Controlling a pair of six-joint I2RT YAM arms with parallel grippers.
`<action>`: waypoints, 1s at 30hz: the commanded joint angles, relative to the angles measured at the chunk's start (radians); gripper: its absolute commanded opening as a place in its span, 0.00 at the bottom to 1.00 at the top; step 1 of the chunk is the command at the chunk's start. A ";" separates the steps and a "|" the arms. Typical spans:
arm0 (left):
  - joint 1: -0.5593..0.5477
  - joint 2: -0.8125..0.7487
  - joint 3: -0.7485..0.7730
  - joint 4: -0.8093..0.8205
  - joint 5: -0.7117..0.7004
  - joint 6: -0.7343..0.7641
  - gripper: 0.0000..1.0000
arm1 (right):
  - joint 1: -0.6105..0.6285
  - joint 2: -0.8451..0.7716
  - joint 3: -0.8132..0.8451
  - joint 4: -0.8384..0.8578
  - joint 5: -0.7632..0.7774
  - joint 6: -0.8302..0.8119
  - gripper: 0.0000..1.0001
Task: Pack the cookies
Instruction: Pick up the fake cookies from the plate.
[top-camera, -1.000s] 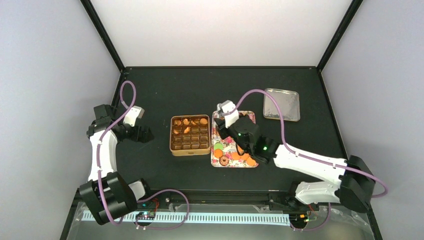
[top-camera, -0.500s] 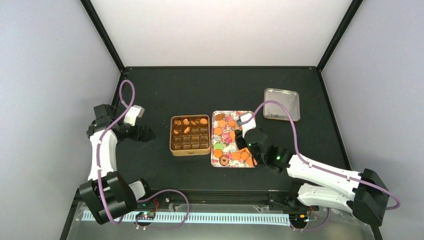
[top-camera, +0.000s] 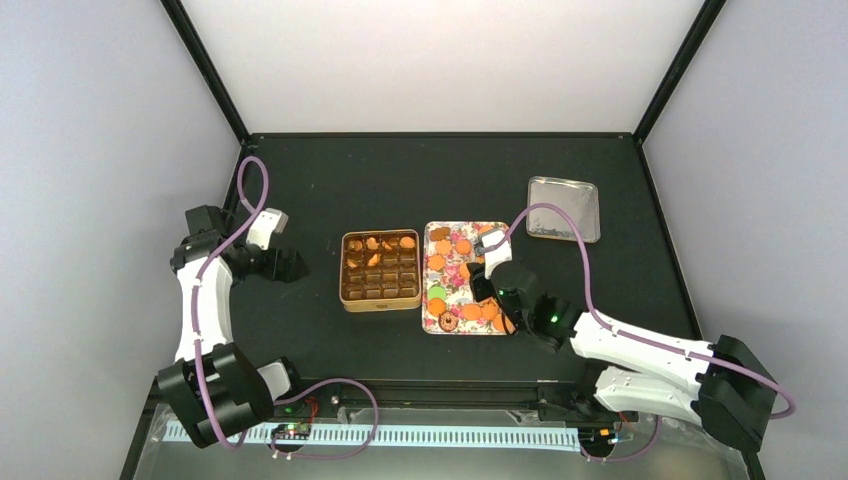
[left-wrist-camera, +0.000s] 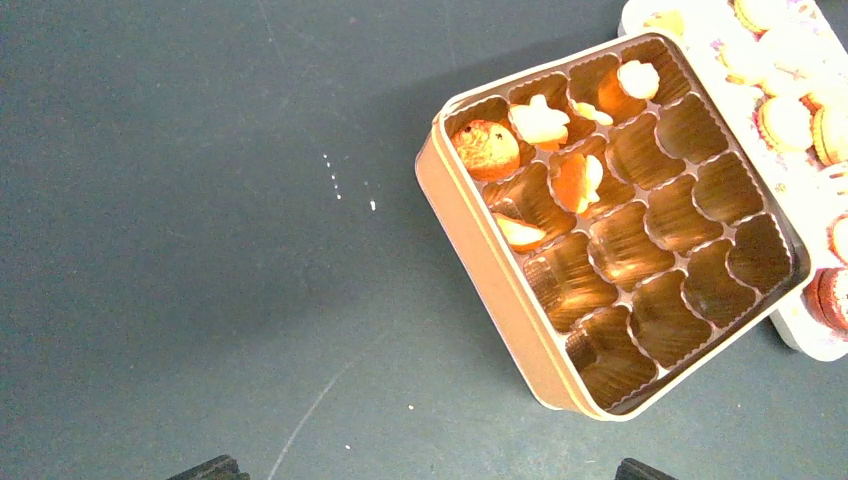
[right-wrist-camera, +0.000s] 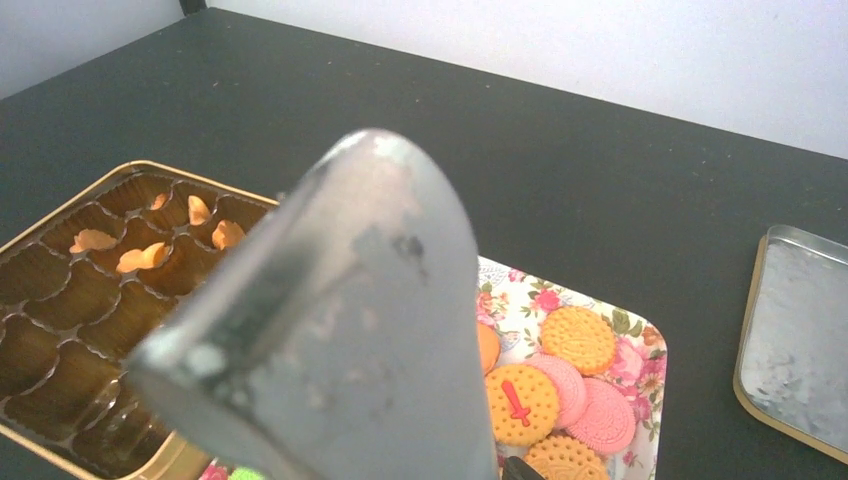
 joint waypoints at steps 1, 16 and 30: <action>-0.008 -0.002 0.038 -0.037 0.002 0.026 0.99 | -0.004 0.017 -0.029 0.048 -0.015 0.032 0.36; -0.008 -0.020 0.030 -0.036 -0.045 0.040 0.99 | -0.005 0.019 -0.012 0.040 -0.021 0.014 0.18; -0.009 -0.030 0.021 -0.028 -0.047 0.034 0.99 | -0.005 -0.020 0.076 0.012 -0.049 -0.051 0.07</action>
